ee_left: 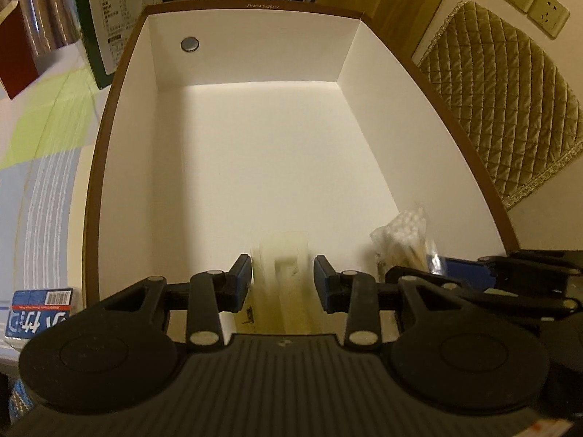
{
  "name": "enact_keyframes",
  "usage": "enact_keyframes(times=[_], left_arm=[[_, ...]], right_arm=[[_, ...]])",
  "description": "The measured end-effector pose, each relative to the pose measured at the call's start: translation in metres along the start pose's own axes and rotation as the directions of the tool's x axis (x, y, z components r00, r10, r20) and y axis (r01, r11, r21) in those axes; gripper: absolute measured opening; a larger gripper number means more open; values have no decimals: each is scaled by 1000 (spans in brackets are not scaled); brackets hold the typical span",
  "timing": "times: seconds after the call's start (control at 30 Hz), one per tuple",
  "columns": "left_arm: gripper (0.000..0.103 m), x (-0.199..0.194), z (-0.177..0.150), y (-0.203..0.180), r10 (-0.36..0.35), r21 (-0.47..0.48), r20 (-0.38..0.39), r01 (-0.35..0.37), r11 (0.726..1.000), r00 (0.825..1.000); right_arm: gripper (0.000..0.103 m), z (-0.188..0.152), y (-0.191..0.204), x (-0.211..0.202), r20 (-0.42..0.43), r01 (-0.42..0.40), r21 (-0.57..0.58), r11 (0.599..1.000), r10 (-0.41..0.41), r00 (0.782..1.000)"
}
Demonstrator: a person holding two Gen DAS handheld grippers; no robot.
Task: Organize objects
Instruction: 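Carry the swab bag and clip holder into the brown box and open both tools, then withdraw both tools from the box back over the table items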
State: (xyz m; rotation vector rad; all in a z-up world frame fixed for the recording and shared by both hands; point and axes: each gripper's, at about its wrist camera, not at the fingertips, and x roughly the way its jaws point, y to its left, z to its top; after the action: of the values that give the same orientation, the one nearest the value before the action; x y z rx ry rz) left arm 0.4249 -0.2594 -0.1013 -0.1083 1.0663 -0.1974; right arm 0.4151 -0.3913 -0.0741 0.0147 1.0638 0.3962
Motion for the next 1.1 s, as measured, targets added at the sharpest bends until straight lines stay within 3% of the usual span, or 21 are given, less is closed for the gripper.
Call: enact_keyframes(times=[0.2,0.33,0.43,0.53,0.6,0.67,0.87,1.1], left_arm=[[42,-10,2,4,11,11,11,-11,1000,1000],[44,-23,5,3,36,40,31,-37,999,999],[56,-36,8,5,57,50,56,-60,997,997],[61,-46,9,9,53,40,68,-56,998,996],[63,-54,9,11,48,36,76,-51,998,996],[71,-62,5,12,60,42,85,-63,997,995],[80,-88,-6,11,60,55,118,-67,996,991],[85,-112,-26,11,79,46,140,-86,995,987]], right_arm=[[23,5,-7,2,4,-75,19,997,75,997],[34,4,-13,-5,39,-143,25,989,142,989],[43,3,-12,-14,66,-164,14,986,163,984],[54,0,-7,-25,82,-165,-12,986,166,983],[67,-3,-3,-34,101,-139,-32,990,141,985],[79,-6,-1,-42,124,-121,-50,991,126,984],[94,-18,-2,-61,163,-117,-34,993,121,979],[100,-35,-1,-83,212,-115,-9,993,114,971]])
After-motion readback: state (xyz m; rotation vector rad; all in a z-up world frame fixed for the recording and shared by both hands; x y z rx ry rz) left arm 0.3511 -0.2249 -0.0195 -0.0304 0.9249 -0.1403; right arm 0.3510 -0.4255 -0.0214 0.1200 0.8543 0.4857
